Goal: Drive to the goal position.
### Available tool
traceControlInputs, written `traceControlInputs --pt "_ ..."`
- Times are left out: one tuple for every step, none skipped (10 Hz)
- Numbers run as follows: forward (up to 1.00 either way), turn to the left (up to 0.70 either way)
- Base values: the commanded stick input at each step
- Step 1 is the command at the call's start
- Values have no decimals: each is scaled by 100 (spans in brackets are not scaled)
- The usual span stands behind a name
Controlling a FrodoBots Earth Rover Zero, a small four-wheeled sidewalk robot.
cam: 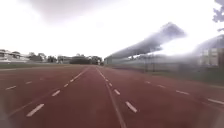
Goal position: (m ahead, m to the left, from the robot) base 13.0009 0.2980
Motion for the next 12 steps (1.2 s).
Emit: traceControlInputs --pt "45 0" --pt "45 0" --pt "45 0" --pt "45 0" --pt "45 0" --pt "45 0" --pt "45 0" --pt "45 0" --pt "45 0" --pt "45 0" --pt "45 0" --pt "45 0"
